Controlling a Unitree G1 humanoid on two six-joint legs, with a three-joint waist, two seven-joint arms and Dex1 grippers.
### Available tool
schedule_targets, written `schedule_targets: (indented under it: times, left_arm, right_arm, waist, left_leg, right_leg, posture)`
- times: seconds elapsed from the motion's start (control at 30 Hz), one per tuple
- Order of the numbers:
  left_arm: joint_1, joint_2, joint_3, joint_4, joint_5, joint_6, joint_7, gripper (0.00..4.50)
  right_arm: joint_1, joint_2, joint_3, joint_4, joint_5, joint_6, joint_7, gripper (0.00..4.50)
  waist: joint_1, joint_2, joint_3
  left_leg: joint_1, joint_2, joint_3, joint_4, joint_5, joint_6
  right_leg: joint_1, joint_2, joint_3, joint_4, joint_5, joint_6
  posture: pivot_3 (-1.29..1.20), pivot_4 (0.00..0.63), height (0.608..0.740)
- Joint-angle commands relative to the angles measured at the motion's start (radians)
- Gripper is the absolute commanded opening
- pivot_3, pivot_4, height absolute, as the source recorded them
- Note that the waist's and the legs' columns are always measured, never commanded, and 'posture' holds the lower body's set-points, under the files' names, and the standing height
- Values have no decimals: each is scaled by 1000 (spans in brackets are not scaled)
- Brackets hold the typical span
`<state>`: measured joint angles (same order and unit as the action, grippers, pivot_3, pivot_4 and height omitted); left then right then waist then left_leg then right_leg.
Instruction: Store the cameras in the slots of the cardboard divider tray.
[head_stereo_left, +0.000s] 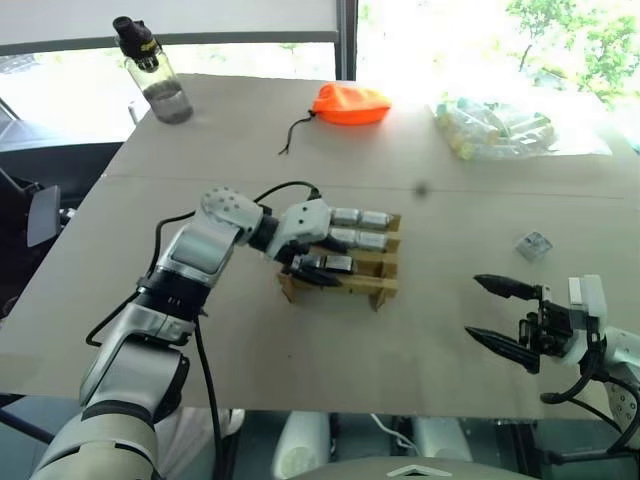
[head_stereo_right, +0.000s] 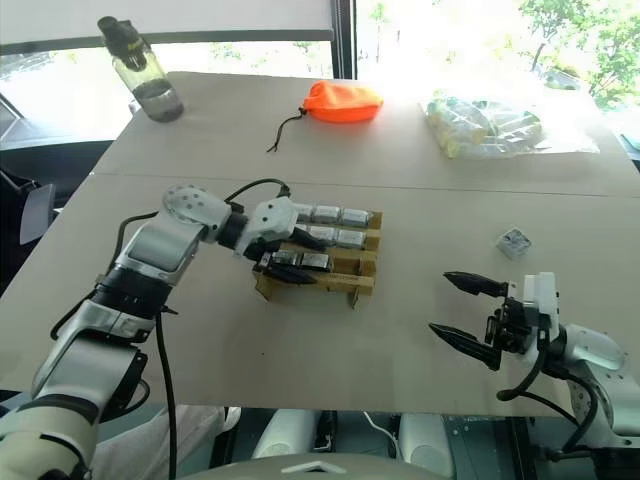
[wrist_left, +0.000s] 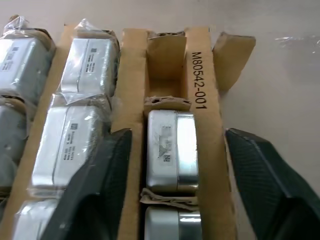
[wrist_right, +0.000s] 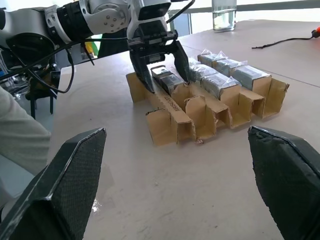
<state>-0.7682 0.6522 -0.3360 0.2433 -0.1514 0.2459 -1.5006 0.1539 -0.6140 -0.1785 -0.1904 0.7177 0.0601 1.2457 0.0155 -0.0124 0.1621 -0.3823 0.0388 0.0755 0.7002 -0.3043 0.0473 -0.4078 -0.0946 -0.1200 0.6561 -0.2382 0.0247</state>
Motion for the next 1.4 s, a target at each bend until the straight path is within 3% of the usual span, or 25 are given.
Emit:
schedule_targets:
  times: [0.03, 0.2, 0.33, 0.4, 0.7, 1.07, 1.17, 1.37, 1.4]
  left_arm:
    - [2, 16, 65, -108, -80, 49, -20, 4433]
    - [20, 38, 127, -242, -190, 155, -19, 4433]
    - [36, 56, 171, -330, -258, 230, 3, 4433]
    - [48, 69, 184, -362, -276, 254, 16, 4433]
    - [125, 102, 278, -472, -349, 359, 147, 4433]
    - [201, 145, 342, -555, -413, 425, 254, 4433]
    - [232, 166, 350, -567, -417, 424, 266, 4500]
    - [248, 173, 350, -573, -427, 421, 281, 4500]
    - [246, 172, 346, -571, -427, 419, 282, 4500]
  right_arm:
    - [-5, 12, -48, -27, -2, -14, -42, 4500]
    - [-48, 68, -123, -17, -34, 1, -262, 4500]
    - [-66, 45, -179, 26, -40, 54, -350, 4500]
    - [-97, 15, -200, 74, -115, 44, -415, 4500]
    - [-266, -170, -135, 381, -259, 91, -339, 4500]
    - [-538, -170, -1, 779, -405, 158, -292, 4500]
    - [-569, -157, 11, 819, -425, 125, -281, 3712]
    - [-580, -154, -8, 839, -434, 99, -286, 667]
    - [-582, -153, -13, 842, -432, 98, -291, 597]
  waist:
    - [0, 0, 0]
    - [-1, 0, 0]
    - [0, 0, 0]
    - [0, 0, 0]
    - [-4, 1, 1]
    - [-3, 1, 1]
    - [-6, 1, 1]
    - [-5, 1, 1]
    - [-6, 1, 1]
  left_leg:
    - [0, 0, 0, 0, 0, 0]
    - [0, 0, 0, 0, 0, 0]
    - [0, 0, 0, 0, 0, 0]
    - [0, 0, 0, 0, 0, 0]
    - [1, 0, 1, 0, 0, 0]
    - [1, 0, 1, 0, 0, 0]
    - [1, 0, 2, 0, 0, 0]
    - [1, 0, 2, 0, 0, -1]
    - [1, 0, 2, 0, 0, -1]
  right_leg:
    - [0, 0, 0, 0, 0, 0]
    - [0, -1, 0, 0, 0, 0]
    - [0, -1, 0, 0, 0, 0]
    - [0, -1, 0, 0, 0, 0]
    - [0, -1, 2, 0, 0, 0]
    - [0, -1, 2, 0, 0, 0]
    - [0, -1, 2, 0, 0, 0]
    - [0, -1, 2, 0, 0, 0]
    - [0, -1, 2, 0, 0, 0]
  posture:
    - [0, 150, 726]
    - [0, 150, 726]
    - [0, 150, 726]
    - [0, 150, 726]
    - [0, 150, 726]
    - [0, 150, 726]
    - [0, 150, 726]
    - [0, 150, 726]
    - [0, 150, 726]
